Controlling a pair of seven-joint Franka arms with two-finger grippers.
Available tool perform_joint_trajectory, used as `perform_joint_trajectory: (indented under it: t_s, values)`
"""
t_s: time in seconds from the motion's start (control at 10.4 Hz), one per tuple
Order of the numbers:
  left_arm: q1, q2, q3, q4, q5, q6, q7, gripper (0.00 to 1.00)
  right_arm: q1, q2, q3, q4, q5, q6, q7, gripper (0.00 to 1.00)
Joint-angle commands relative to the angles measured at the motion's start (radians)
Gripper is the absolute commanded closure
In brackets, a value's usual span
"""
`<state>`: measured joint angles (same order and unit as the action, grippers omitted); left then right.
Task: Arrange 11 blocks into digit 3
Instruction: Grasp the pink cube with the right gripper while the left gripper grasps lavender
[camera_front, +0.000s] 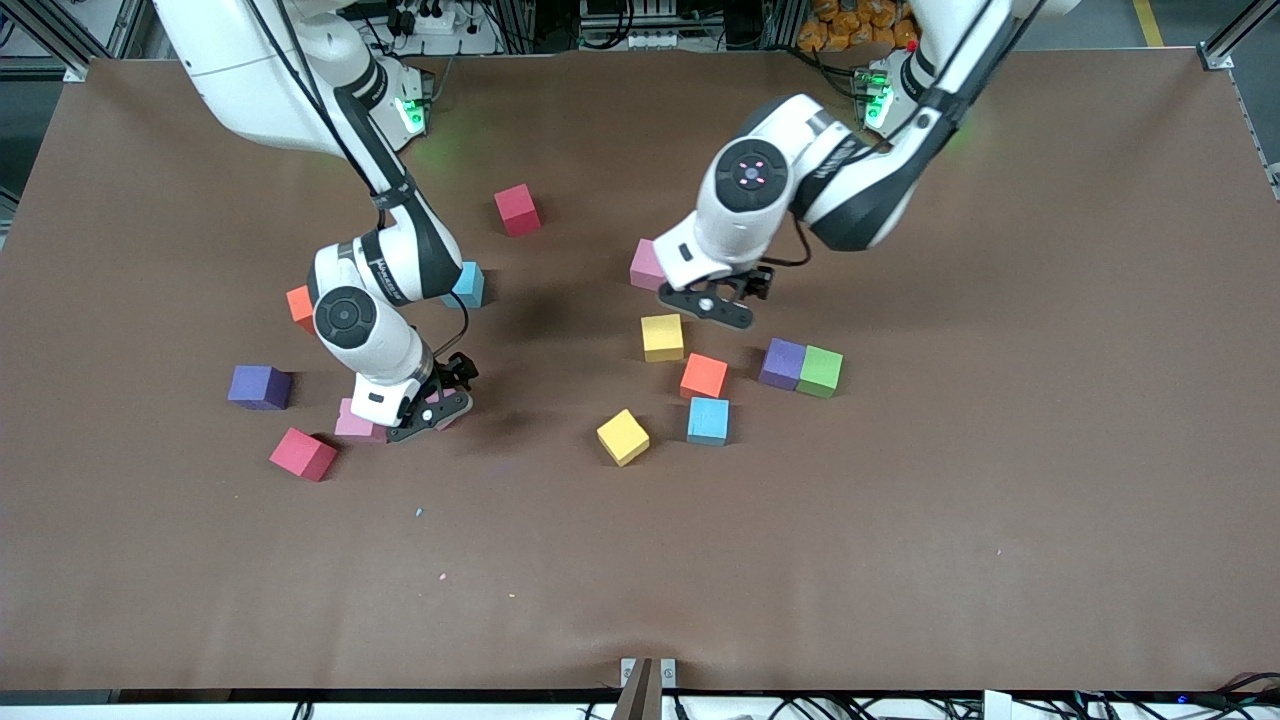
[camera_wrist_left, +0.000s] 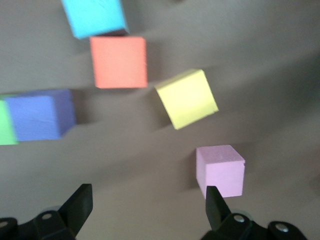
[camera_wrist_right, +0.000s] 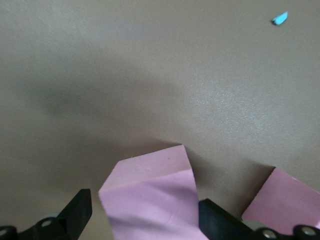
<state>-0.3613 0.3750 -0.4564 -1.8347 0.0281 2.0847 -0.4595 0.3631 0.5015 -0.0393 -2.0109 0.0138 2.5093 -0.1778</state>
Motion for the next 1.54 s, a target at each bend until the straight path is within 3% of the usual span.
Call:
perform_joint_trajectory:
  t_s: [0.0, 0.48, 0.87, 1.35, 1.45]
  values:
    - [-0.051, -0.019, -0.008, -0.047, 0.021, 0.035, -0.068, 0.0, -0.001, -0.006, -0.004, -0.011, -0.023, 0.007, -0.008, 0.0]
    - [-0.071, -0.011, -0.007, -0.054, 0.046, 0.052, -0.129, 0.0, 0.002, -0.096, -0.004, -0.006, -0.023, -0.127, -0.025, 0.0]
    - [-0.076, -0.01, -0.007, -0.052, 0.064, 0.055, -0.152, 0.0, 0.001, -0.057, -0.004, -0.009, -0.119, -0.067, -0.025, 0.0]
    - [-0.085, -0.007, -0.005, -0.055, 0.068, 0.061, -0.153, 0.0, 0.007, -0.006, -0.005, -0.009, -0.121, 0.003, -0.025, 0.0]
    - [-0.087, -0.005, -0.007, -0.055, 0.073, 0.061, -0.153, 0.0, 0.005, 0.003, -0.005, -0.009, -0.124, 0.019, -0.025, 0.1]
